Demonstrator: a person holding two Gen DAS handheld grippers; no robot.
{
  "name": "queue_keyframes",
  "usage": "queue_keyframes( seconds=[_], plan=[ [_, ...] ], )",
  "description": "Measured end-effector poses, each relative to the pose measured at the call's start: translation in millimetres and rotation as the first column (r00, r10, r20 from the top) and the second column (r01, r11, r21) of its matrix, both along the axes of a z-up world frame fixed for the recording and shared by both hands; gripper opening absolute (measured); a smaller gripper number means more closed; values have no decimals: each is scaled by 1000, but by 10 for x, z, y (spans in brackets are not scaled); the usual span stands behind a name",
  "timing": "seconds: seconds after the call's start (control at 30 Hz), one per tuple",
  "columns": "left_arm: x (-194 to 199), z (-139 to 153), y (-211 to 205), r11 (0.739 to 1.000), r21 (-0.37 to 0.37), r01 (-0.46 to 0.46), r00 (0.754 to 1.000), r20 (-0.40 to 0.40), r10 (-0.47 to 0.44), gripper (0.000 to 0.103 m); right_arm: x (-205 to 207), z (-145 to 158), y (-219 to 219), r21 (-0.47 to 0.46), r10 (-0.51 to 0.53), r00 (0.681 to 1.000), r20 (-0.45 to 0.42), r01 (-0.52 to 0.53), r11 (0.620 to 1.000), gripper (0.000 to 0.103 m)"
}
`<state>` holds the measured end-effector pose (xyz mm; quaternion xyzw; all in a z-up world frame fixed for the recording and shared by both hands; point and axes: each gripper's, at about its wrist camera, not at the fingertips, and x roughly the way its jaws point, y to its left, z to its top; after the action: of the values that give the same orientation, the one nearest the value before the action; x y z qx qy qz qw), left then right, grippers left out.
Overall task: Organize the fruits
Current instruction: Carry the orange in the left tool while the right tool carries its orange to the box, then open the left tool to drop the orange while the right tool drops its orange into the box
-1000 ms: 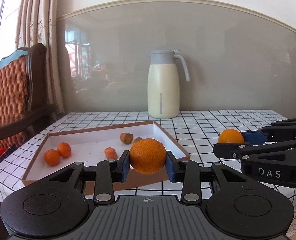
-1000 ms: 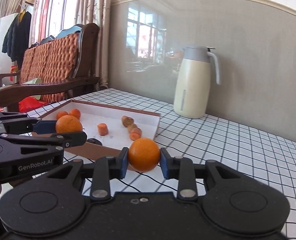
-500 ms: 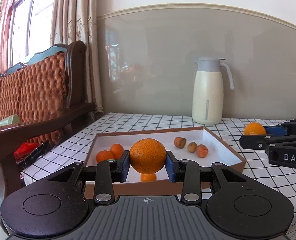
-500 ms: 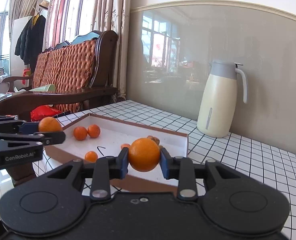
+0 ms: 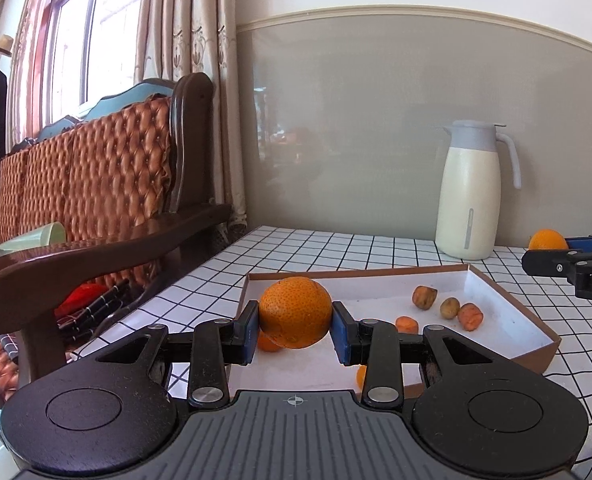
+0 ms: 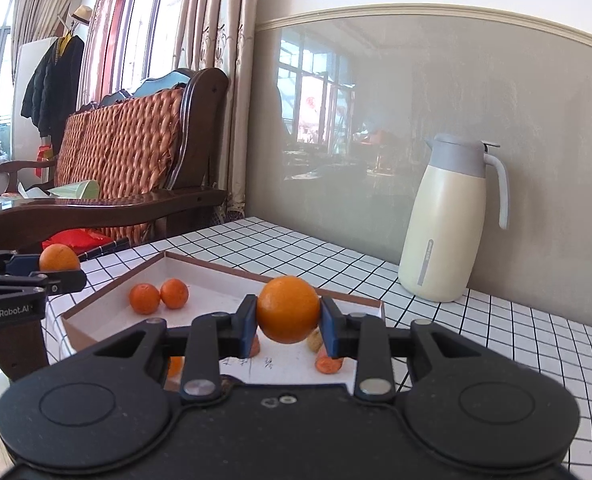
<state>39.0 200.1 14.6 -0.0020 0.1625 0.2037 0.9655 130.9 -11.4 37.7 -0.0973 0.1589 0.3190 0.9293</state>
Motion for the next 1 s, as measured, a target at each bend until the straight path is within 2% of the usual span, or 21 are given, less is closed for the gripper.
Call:
queue_keyframes(
  seconds=[0.3,0.53,0.9,0.97,1.0],
  plan=[
    [259,-75,129,1000,1,0,1000,-22,0,37,259,-99,-19,10,-48,998,-46,48,999,23],
    [438,-195,265,1000,-18,-14,998,-68,13,37,432,-182,29,-5,-61,995,-77,61,998,24],
    [554,-302,435,998,-43,-43,995,-97,38,37,617,-326,21,-23,-68,988,-141,65,998,24],
    [622,-371,454,998,-51,-37,991,-129,30,38,666,-374,42,-48,-59,985,-162,52,997,29],
    [661,-415,461,997,-53,-55,987,-154,46,52,716,-426,74,-80,-59,980,-191,44,996,36]
  ],
)
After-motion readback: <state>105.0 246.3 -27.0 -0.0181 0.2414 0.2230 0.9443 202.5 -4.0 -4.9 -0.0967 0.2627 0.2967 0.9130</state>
